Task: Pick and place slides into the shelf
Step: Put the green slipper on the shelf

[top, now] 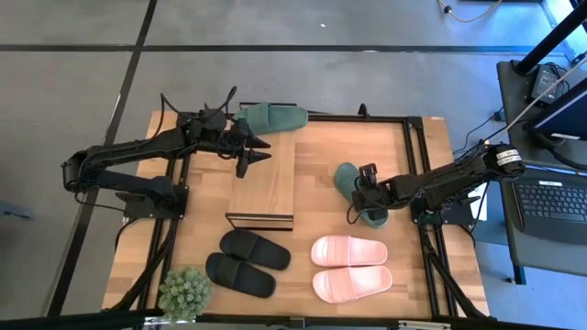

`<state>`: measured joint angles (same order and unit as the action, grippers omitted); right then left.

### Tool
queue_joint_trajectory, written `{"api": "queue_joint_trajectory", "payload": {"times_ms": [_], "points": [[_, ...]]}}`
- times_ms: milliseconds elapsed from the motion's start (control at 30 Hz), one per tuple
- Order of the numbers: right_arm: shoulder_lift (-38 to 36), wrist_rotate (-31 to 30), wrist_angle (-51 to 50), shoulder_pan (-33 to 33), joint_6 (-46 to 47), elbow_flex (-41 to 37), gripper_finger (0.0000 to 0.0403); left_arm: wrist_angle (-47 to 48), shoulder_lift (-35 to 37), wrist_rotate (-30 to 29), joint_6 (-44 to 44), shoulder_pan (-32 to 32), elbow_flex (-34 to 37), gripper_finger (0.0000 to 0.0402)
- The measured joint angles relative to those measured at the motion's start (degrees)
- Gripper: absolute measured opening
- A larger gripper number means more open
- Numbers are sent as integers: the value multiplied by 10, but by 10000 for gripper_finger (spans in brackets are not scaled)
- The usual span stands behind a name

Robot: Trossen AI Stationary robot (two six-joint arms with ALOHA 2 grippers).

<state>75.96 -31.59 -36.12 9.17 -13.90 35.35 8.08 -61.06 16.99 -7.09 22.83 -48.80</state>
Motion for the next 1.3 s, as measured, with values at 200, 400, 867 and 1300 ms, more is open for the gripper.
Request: {"api": "queue_joint_trajectory", "payload": {"times_ms": [200,400,867,1300], "points": [[1,-59,7,0,-3,2,136,0,0,0,0,0,0,161],[1,-65,8,0,20,-1,24,0,0,0,0,0,0,161],[1,-260,1,0,-152,95,15,-16,0,0,-108,-3,0,161],[0,-321,81,2,-486,280,15,-65,-5,47,-329,62,0,161]]}}
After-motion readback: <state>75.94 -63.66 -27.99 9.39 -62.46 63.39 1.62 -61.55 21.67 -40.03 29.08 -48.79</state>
